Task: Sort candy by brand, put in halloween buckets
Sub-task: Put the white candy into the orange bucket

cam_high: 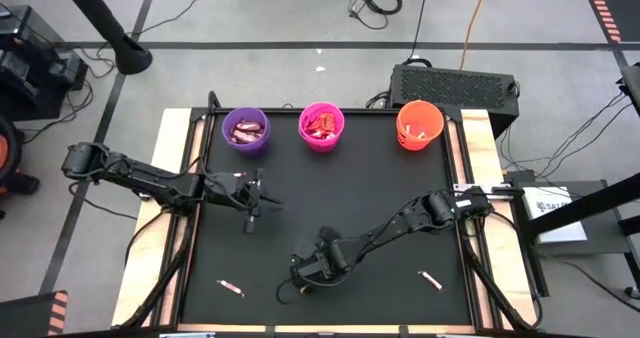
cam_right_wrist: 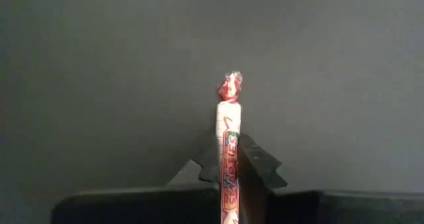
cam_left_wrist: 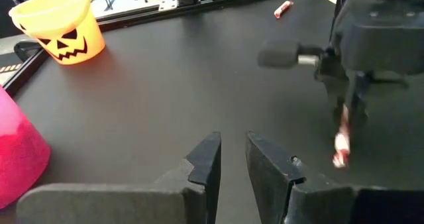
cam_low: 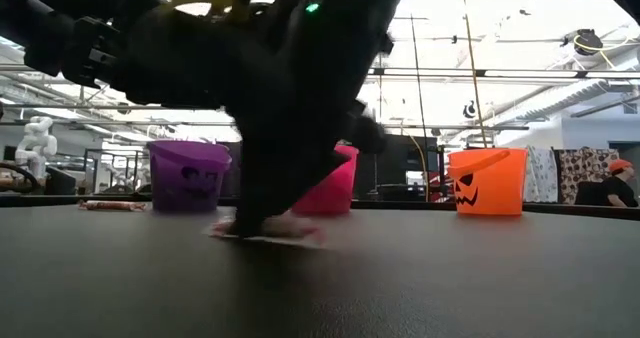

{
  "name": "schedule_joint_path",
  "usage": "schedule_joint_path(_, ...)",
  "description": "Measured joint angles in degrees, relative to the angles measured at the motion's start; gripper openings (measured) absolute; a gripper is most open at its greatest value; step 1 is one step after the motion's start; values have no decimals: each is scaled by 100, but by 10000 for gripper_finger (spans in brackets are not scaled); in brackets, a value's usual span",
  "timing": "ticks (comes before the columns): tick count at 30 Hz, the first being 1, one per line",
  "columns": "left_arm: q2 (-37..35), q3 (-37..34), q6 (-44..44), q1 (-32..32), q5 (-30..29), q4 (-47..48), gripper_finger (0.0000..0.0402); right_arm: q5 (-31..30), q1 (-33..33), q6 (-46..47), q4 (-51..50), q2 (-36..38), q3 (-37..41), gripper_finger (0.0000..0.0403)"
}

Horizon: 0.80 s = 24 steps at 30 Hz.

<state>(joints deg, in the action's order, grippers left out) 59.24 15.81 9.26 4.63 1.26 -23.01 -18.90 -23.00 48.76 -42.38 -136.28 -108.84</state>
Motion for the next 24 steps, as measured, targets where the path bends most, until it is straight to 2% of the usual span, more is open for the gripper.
schedule_joint_path(3,0,0,0,1,0,-1,79,4,-1,-196,-999,-12,-479,24)
schedule_joint_path(5,0,0,0,1,0,-1,79,-217,6,-236,-1907,-11,-890,32)
schedule_joint_path(10,0,0,0,0,0,-1,79,-1491,140,-113,-4667,-1,-1777,31)
schedule_joint_path(12,0,0,0,1,0,-1,79,-1951,272,-326,-4806,70,-1838,29)
schedule_joint_path(14,0,0,0,1,0,-1,79,-2083,421,-990,-4674,326,-1735,29)
schedule_joint_path(17,37,-6,-45,0,0,25,79,-2365,889,-1315,-4763,568,-1687,29)
schedule_joint_path(21,157,-14,-109,3,0,26,79,-2585,1729,-1734,-4778,1223,-1116,29)
schedule_joint_path(24,206,-16,-143,-6,0,-40,79,-2559,2485,-1774,-4749,1965,-300,29)
